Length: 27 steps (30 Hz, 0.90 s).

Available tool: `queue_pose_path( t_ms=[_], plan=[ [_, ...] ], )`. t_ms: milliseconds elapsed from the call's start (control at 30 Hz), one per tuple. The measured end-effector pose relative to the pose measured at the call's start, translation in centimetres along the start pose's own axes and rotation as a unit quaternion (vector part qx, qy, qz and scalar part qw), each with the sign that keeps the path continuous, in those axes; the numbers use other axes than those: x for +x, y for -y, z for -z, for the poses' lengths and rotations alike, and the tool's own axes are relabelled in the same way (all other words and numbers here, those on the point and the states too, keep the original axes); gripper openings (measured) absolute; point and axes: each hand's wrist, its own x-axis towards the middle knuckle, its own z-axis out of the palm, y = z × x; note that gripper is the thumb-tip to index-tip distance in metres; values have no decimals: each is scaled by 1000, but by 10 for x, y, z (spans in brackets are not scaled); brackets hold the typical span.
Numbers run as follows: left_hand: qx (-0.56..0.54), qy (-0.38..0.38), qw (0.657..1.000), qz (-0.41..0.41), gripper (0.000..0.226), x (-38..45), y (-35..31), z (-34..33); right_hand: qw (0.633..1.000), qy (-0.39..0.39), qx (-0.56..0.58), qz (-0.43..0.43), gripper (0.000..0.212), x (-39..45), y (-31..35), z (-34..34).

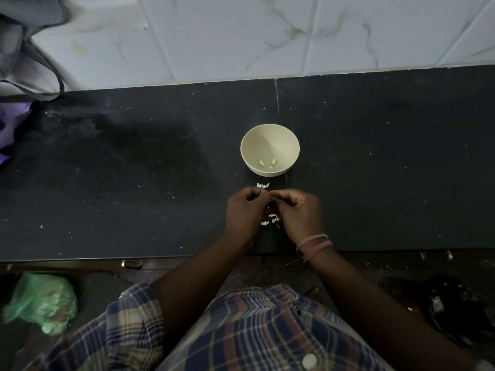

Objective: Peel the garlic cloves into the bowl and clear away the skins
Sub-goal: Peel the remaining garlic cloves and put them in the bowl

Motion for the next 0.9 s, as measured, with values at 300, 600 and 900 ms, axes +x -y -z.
queue_pose_path(
  t_ms=[300,600,900],
  plan=[
    [-22,14,999,24,11,3,-3,1,997,14,66,-29,13,6,0,-3],
    [-81,44,990,109,28,8,-8,-3,973,23,206,-100,23,4,0,-5],
    [-114,38,982,146,16,8,0,-2,947,15,277,-161,19,3,0,-6]
  ],
)
